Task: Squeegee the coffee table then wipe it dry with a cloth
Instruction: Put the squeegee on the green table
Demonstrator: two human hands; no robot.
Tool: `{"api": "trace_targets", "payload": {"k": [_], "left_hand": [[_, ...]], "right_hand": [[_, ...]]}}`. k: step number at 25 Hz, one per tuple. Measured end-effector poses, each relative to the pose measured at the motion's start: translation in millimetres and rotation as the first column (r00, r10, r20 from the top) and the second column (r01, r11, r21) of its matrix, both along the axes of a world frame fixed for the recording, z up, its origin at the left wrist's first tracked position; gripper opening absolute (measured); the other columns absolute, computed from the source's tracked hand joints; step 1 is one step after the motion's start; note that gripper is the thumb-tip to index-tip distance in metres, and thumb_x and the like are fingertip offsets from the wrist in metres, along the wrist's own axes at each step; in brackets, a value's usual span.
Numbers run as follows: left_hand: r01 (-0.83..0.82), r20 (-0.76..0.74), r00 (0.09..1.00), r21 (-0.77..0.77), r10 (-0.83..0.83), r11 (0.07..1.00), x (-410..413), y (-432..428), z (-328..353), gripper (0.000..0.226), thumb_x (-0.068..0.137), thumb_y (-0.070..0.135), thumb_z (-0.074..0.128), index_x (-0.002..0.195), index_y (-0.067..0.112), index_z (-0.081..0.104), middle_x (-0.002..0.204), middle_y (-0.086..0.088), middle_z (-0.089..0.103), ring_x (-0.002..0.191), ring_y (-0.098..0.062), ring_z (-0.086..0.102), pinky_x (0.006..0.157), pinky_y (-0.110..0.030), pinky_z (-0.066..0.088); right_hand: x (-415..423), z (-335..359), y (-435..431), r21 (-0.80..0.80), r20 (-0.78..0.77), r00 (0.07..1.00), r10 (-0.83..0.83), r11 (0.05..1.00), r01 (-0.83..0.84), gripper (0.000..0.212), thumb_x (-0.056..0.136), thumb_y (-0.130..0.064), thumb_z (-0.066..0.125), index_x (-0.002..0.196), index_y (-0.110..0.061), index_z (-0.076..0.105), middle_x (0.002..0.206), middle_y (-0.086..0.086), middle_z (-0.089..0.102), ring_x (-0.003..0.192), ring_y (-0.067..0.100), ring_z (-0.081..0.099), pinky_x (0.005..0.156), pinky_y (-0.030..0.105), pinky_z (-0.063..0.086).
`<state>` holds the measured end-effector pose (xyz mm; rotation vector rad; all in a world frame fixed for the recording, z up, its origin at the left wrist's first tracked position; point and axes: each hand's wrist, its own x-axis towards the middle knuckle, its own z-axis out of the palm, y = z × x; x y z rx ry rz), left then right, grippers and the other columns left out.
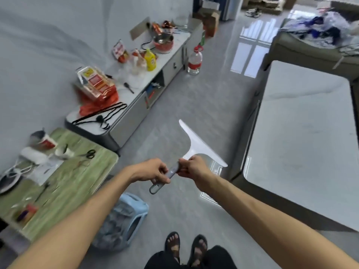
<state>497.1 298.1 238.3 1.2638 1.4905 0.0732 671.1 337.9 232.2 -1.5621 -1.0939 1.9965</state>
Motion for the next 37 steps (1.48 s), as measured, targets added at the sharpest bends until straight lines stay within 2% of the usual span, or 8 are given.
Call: {"api": "trace_targets", "payload": {"k": [8, 14, 23, 26, 28, 31, 34, 37], "left_hand": [[-0.334, -0.053, 0.942, -0.036, 0.332, 0.942, -83, -152, -25, 0.026, 0.079, 0.021, 0.077, 0.094, 0.002, 0.067, 0.078, -0.005, 0.063, 0.069, -0.015, 0.055, 0.067, -0.029, 0.045], [-0.494, -0.072, 0.868, -0.023, 0.491, 0.869, -195, -264, -54, 0.021, 0.075, 0.02, 0.081, 0.09, 0.014, 0.067, 0.07, 0.007, 0.057, 0.065, -0.008, 0.048, 0.063, -0.024, 0.037], [-0.54, -0.029, 0.84, -0.132, 0.541, 0.831, -435, -328, -237, 0.031, 0.077, 0.017, 0.079, 0.102, 0.005, 0.066, 0.089, -0.002, 0.062, 0.08, -0.014, 0.052, 0.065, -0.026, 0.037], [-0.597, -0.06, 0.802, -0.078, 0.594, 0.798, -506, -325, -317, 0.022, 0.078, 0.018, 0.078, 0.096, 0.014, 0.067, 0.09, 0.003, 0.069, 0.085, -0.017, 0.063, 0.07, -0.026, 0.05], [-0.618, -0.107, 0.784, -0.039, 0.612, 0.785, -542, -320, -375, 0.023, 0.08, 0.018, 0.075, 0.1, 0.014, 0.066, 0.097, -0.003, 0.072, 0.088, -0.023, 0.068, 0.076, -0.039, 0.058], [-0.592, -0.196, 0.784, 0.048, 0.589, 0.804, -570, -318, -441, 0.016, 0.085, 0.018, 0.069, 0.098, 0.012, 0.062, 0.094, -0.006, 0.07, 0.079, -0.022, 0.067, 0.067, -0.038, 0.058], [-0.533, -0.328, 0.762, 0.174, 0.559, 0.828, -579, -326, -470, 0.012, 0.086, 0.02, 0.068, 0.093, 0.015, 0.061, 0.079, 0.003, 0.06, 0.065, -0.005, 0.053, 0.05, -0.021, 0.041], [-0.454, -0.341, 0.789, 0.236, 0.51, 0.859, -576, -331, -476, 0.015, 0.084, 0.021, 0.07, 0.091, 0.014, 0.058, 0.089, -0.002, 0.062, 0.072, -0.013, 0.055, 0.057, -0.022, 0.042]], "right_hand": [[-108, -34, -97, -0.075, -0.017, 0.968, 0.251, 0.965, -0.252, 0.023, 0.094, -0.002, 0.053, 0.072, -0.002, 0.053, 0.067, 0.014, 0.056, 0.054, 0.019, 0.058, 0.052, 0.022, 0.052], [-234, -62, -186, -0.114, 0.006, 0.922, 0.388, 0.916, -0.385, 0.027, 0.094, -0.003, 0.055, 0.067, -0.001, 0.054, 0.063, 0.012, 0.055, 0.054, 0.018, 0.056, 0.049, 0.022, 0.053], [-484, -249, -248, -0.193, 0.257, 0.882, 0.395, 0.915, -0.354, 0.018, 0.093, -0.011, 0.06, 0.083, 0.004, 0.062, 0.086, 0.024, 0.064, 0.069, 0.031, 0.063, 0.076, 0.043, 0.057], [-560, -322, -242, -0.148, 0.31, 0.87, 0.384, 0.923, -0.355, 0.024, 0.092, -0.012, 0.062, 0.071, 0.0, 0.062, 0.077, 0.022, 0.065, 0.066, 0.03, 0.064, 0.077, 0.048, 0.058], [-604, -375, -238, -0.089, 0.337, 0.866, 0.368, 0.929, -0.36, 0.028, 0.091, -0.014, 0.062, 0.065, -0.005, 0.061, 0.071, 0.017, 0.066, 0.065, 0.027, 0.065, 0.075, 0.048, 0.059], [-643, -440, -238, -0.034, 0.371, 0.869, 0.327, 0.94, -0.339, 0.025, 0.091, -0.017, 0.063, 0.068, -0.007, 0.061, 0.07, 0.01, 0.067, 0.063, 0.021, 0.065, 0.067, 0.04, 0.06], [-653, -467, -247, 0.032, 0.426, 0.836, 0.346, 0.918, -0.396, 0.024, 0.092, -0.026, 0.062, 0.076, -0.007, 0.062, 0.07, 0.004, 0.065, 0.064, 0.016, 0.063, 0.056, 0.03, 0.055], [-650, -467, -250, 0.017, 0.355, 0.865, 0.355, 0.922, -0.386, 0.025, 0.094, -0.025, 0.059, 0.095, 0.0, 0.063, 0.088, 0.013, 0.07, 0.079, 0.024, 0.069, 0.072, 0.039, 0.059]]}}
